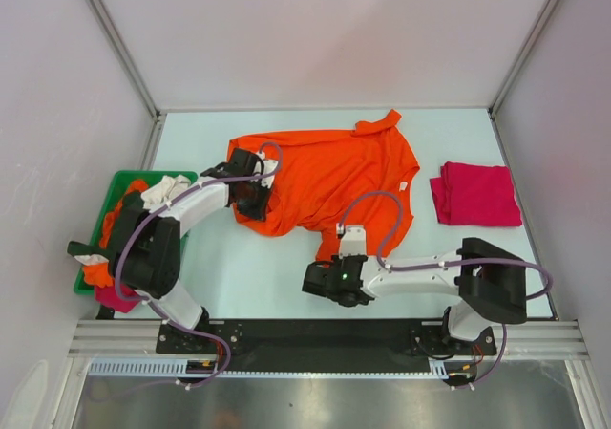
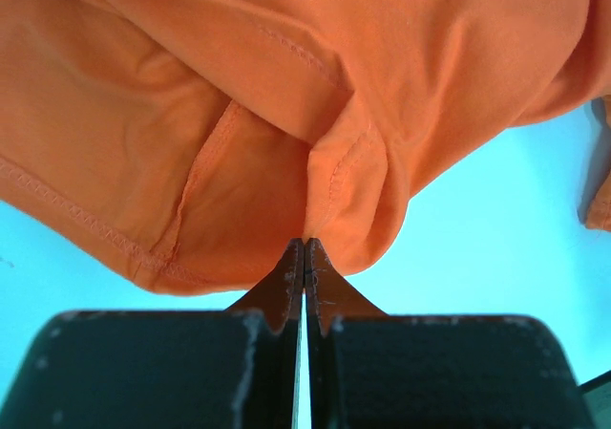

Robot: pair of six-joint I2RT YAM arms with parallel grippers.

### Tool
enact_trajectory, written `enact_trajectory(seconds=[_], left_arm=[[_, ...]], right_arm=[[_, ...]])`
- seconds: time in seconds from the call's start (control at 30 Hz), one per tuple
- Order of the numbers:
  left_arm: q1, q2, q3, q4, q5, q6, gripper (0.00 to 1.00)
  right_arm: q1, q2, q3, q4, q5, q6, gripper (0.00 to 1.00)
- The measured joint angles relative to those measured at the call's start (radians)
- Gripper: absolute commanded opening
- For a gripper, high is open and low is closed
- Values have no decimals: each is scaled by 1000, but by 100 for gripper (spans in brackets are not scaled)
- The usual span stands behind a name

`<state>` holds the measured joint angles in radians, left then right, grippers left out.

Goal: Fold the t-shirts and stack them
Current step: Flatten out the tshirt

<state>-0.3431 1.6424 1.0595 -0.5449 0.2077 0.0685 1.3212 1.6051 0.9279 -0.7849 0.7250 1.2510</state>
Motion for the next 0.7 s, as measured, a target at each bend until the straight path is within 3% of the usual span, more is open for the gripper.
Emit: enact_trajectory(seconds=[0.1,0.23,0.5,0.7], left_arm=[[18,-28,23,-43,2,2,0],[90,-79,140,-116,8,5,0],[211,-282,382,-210,14,39,0],[304,-394,499,-282,23,48,0]], right_arm=[[-19,-47,57,-76,50,2,0],[-147,-230,137,-125,125,-90,0],[-502,-513,335,-35,241,-525,0],[-620,-549,447,66,231,-803,0]])
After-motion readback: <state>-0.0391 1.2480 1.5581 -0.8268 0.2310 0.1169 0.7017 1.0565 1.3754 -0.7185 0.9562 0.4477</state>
